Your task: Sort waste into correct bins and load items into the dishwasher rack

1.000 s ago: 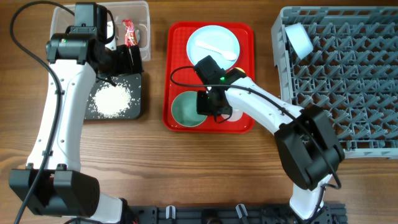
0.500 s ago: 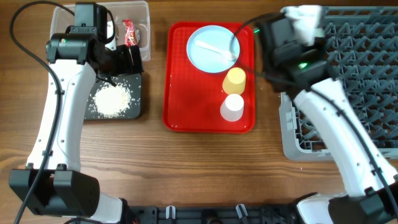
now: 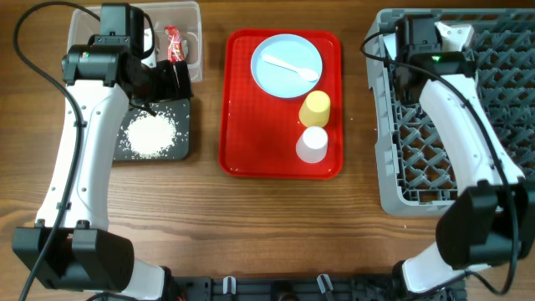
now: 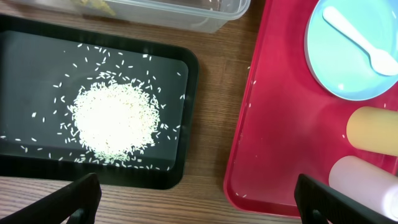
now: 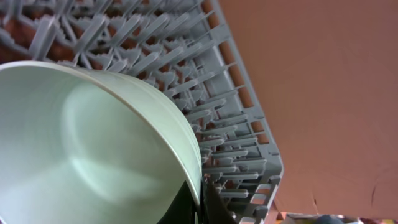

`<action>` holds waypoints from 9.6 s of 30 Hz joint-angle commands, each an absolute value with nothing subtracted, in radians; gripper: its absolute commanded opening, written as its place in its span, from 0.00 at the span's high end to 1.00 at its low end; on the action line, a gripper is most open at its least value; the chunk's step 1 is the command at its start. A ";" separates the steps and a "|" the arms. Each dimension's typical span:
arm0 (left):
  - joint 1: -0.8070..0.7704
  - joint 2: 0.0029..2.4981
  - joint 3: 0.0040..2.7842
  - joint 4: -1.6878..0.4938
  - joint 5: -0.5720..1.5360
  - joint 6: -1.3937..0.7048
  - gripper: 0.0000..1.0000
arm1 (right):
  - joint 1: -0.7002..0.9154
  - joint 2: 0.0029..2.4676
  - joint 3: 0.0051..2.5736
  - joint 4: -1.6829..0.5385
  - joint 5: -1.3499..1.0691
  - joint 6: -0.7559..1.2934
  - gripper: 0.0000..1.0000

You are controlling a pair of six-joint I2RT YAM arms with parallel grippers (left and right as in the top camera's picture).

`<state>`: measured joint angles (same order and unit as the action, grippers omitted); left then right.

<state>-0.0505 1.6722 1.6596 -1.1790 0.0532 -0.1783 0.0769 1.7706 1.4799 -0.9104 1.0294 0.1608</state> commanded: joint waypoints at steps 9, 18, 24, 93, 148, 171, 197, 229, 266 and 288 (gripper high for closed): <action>-0.046 1.683 1.654 -1.180 0.058 -0.188 0.00 | 0.081 1.877 1.478 -0.959 1.083 0.154 0.96; -0.046 1.683 1.654 -1.180 0.058 -0.188 0.00 | 0.194 1.877 1.478 -0.975 0.792 0.052 0.92; -0.046 1.683 1.654 -1.180 0.058 -0.188 0.00 | 0.197 1.877 1.478 -1.039 0.595 0.054 0.80; -0.046 1.683 1.654 -1.180 0.058 -0.188 0.00 | 0.237 1.835 1.497 -0.943 0.648 0.081 0.76; -0.046 1.683 1.654 -1.180 0.058 -0.188 0.00 | 0.101 1.833 1.510 -1.028 0.897 0.115 0.95; -0.046 1.683 1.654 -1.180 0.058 -0.188 0.00 | 0.274 1.832 1.515 -1.309 0.445 0.139 0.00; -0.046 1.683 1.654 -1.180 0.058 -0.188 0.00 | 0.529 1.867 1.633 -1.240 0.112 0.525 0.06; -0.046 1.683 1.654 -1.180 0.058 -0.188 0.00 | 0.476 2.083 1.557 -1.237 -0.068 0.441 0.48; -0.046 1.683 1.654 -1.180 0.058 -0.188 0.00 | -0.719 1.483 1.227 -1.132 0.025 0.319 0.52; -0.046 1.683 1.654 -1.180 0.058 -0.188 0.00 | 0.014 1.517 1.646 -1.280 -0.031 0.388 0.00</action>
<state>-0.0502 1.6722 1.6596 -1.1786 0.0528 -0.1783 -0.1749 1.4811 1.5856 -1.2949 -0.0273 0.2996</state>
